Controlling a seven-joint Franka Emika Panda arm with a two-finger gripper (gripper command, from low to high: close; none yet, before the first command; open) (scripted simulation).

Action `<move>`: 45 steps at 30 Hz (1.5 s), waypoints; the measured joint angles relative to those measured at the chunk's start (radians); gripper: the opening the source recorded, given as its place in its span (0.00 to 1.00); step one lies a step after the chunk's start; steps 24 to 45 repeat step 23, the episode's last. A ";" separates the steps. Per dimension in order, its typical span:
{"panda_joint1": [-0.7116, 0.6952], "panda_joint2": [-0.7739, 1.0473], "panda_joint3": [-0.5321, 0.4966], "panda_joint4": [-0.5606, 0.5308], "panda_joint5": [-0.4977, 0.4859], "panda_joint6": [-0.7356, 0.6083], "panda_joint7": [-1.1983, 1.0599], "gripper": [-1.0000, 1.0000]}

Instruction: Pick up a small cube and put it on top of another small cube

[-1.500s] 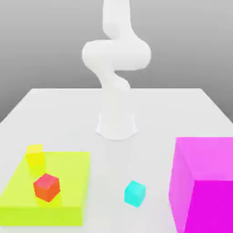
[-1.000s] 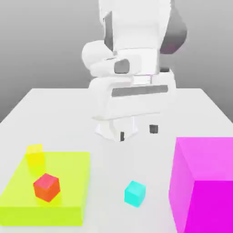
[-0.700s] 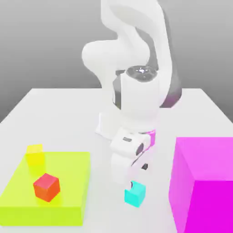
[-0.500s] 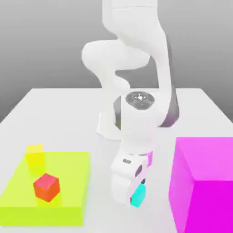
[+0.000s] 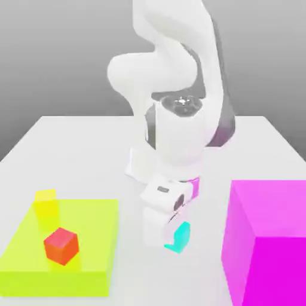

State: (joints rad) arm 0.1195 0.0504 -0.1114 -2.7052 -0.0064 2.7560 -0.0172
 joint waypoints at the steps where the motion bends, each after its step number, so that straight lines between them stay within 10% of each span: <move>1: -0.027 -0.012 -0.014 0.020 -0.005 -0.031 0.033 0.00; 10: -0.254 -0.102 -0.132 0.207 -0.014 -0.307 0.309 0.00; 15: -0.270 0.018 -0.124 0.204 0.043 -0.189 0.299 0.00; 16: -0.272 0.036 -0.123 0.201 0.049 -0.169 0.295 1.00; 45: -0.271 0.032 -0.123 0.202 0.046 -0.173 0.297 1.00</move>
